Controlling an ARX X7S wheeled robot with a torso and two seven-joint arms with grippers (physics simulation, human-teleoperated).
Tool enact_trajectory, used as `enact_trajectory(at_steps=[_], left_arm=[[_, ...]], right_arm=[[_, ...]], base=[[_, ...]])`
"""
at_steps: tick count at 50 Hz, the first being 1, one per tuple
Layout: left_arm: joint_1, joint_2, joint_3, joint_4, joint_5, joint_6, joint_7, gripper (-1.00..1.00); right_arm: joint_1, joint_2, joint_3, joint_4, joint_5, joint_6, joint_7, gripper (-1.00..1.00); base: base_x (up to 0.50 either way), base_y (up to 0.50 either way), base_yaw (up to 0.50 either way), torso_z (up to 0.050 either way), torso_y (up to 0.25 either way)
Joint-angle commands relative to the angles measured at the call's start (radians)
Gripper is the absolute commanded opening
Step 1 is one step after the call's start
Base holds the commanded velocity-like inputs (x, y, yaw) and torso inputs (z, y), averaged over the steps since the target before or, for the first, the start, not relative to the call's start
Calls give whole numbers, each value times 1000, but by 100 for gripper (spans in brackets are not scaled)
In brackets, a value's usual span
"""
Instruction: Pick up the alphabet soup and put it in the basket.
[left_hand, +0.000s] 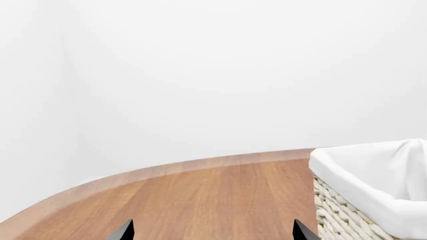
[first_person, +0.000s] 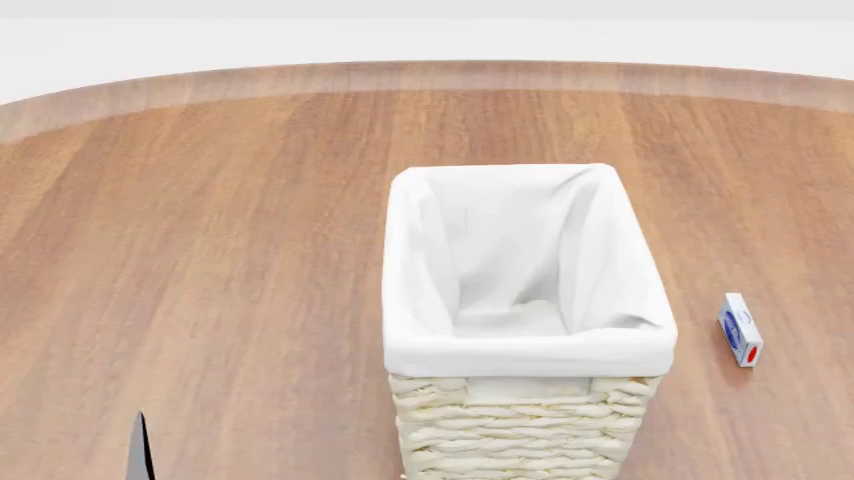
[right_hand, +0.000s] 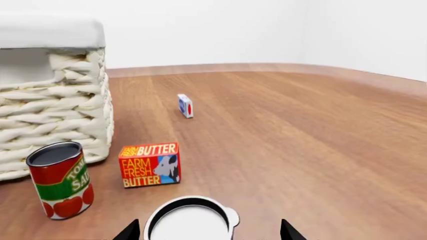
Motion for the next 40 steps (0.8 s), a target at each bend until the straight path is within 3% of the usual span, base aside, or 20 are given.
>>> enact_trajectory(at_steps=[1,19,40], left_arm=[[-3,-7,5,-4,-6,2,-9,100],[-6,-17,11,-6,-15,7,-20,100],[-6,-28,20,-6,-21,11,-32,100]], right_arm=[[46,5,-12,48,0,5,7,100],[81,4,-36,69,-24,22,34,100],[162,-2,-41,255,-22,-60,19,100]], base=[[0,0,0,0,0],[0,0,0,0,0],[0,0,0,0,0]])
